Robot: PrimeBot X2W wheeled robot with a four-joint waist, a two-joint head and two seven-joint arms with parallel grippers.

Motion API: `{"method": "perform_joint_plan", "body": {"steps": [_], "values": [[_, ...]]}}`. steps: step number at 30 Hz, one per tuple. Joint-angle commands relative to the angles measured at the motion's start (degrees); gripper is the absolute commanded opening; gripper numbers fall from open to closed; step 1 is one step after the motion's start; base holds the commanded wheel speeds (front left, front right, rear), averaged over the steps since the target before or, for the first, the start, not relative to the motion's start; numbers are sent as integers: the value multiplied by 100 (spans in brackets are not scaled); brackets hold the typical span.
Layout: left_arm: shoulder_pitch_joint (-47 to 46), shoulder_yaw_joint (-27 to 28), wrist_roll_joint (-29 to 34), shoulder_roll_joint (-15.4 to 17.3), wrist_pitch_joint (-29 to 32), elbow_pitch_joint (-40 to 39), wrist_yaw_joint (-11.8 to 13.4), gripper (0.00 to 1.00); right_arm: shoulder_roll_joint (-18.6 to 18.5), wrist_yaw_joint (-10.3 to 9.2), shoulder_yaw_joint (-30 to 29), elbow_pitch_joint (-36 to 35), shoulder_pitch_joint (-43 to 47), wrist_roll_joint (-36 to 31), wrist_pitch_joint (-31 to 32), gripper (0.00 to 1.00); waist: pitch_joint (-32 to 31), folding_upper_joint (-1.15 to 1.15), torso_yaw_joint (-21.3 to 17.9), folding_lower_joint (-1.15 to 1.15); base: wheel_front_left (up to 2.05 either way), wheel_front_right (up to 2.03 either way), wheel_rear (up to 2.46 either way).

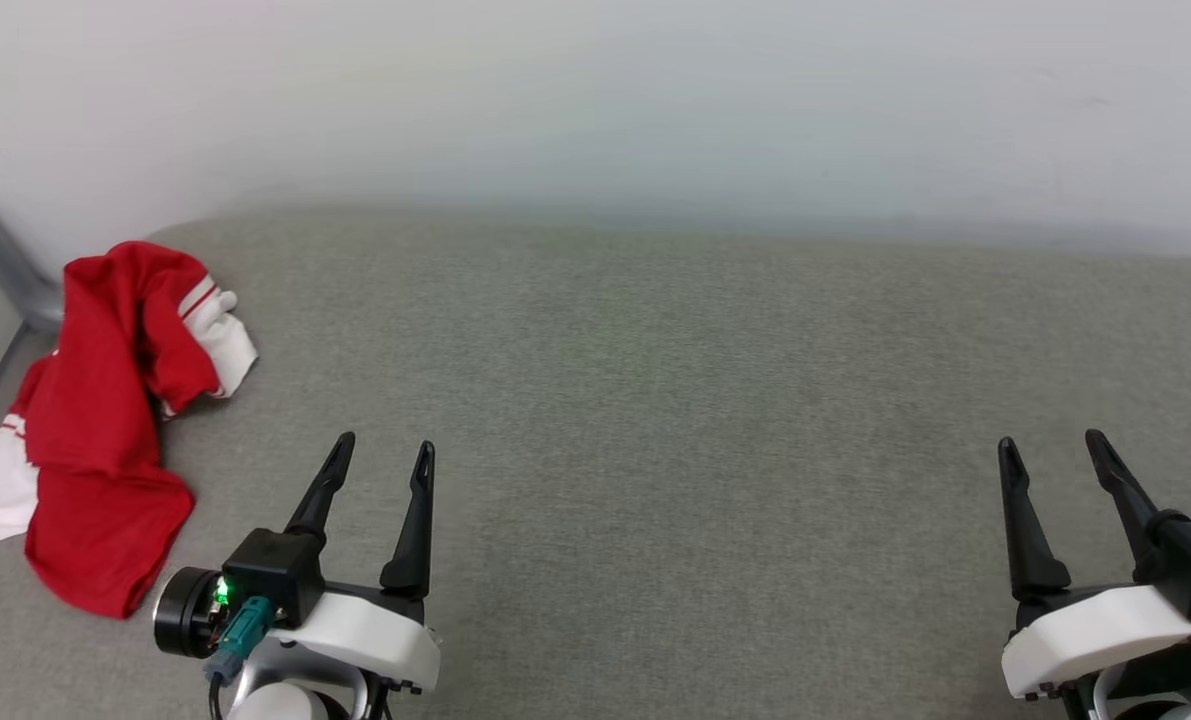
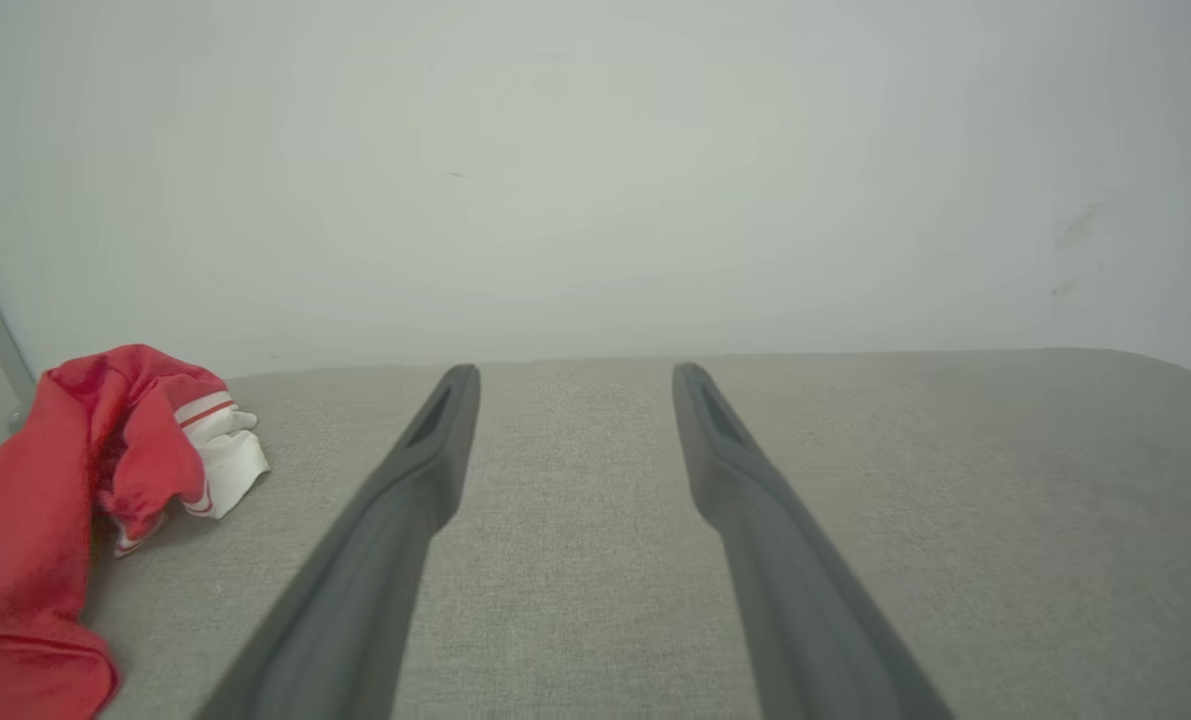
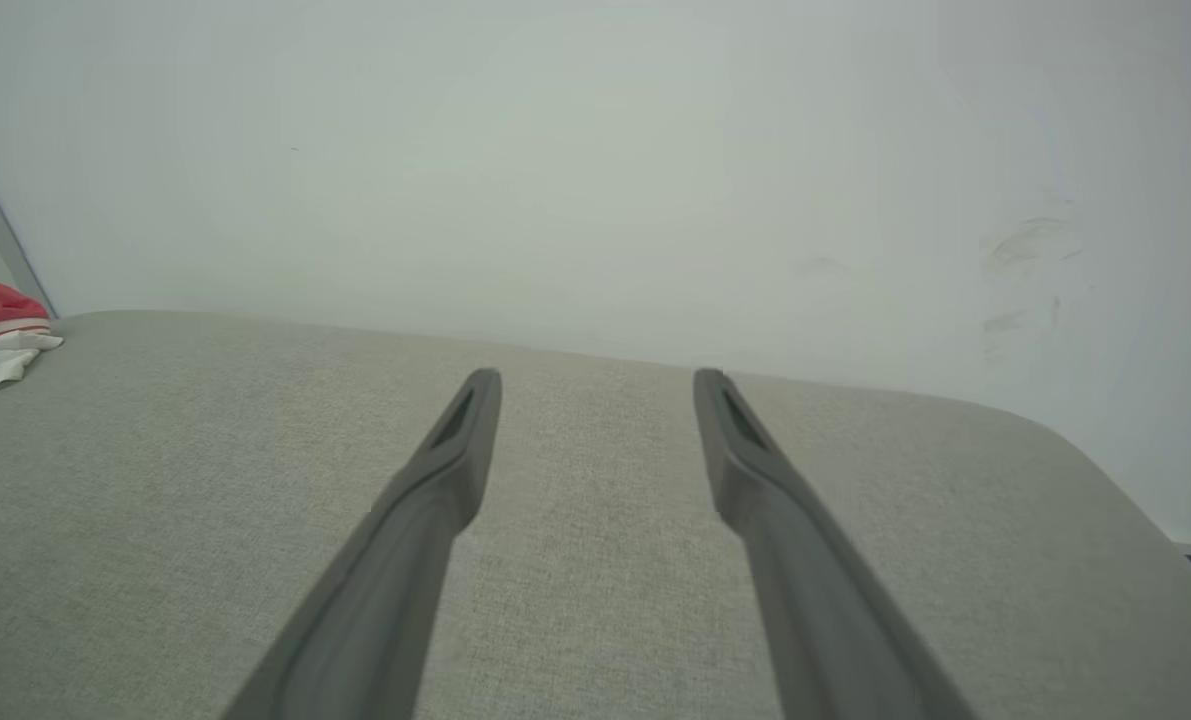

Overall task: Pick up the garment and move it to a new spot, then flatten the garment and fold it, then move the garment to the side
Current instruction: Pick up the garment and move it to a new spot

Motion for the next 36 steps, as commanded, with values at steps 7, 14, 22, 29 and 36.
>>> {"method": "perform_joint_plan", "body": {"steps": [7,14,22,29,36], "values": [[-121,141,49,-73,-41,38,-36,100,18,-3,154,-64,-35,-81,-71,100,75,0,700,0,0,0,0],[-175,286,29,-103,-41,41,-37,100,18,-3,258,-82,-35,-96,-68,100,100,0,1451,0,0,0,0],[-151,439,-22,-136,-41,75,-51,100,16,-3,415,-105,-134,-112,-52,100,122,0,2120,0,0,0,0],[-134,586,-128,-169,-41,55,-78,100,16,-3,563,-114,-194,-86,-47,100,165,0,2595,0,0,0,0],[6,814,-201,-188,-41,-90,-54,100,15,-4,768,45,-460,-146,-26,100,285,0,2656,0,0,0,0]]}}
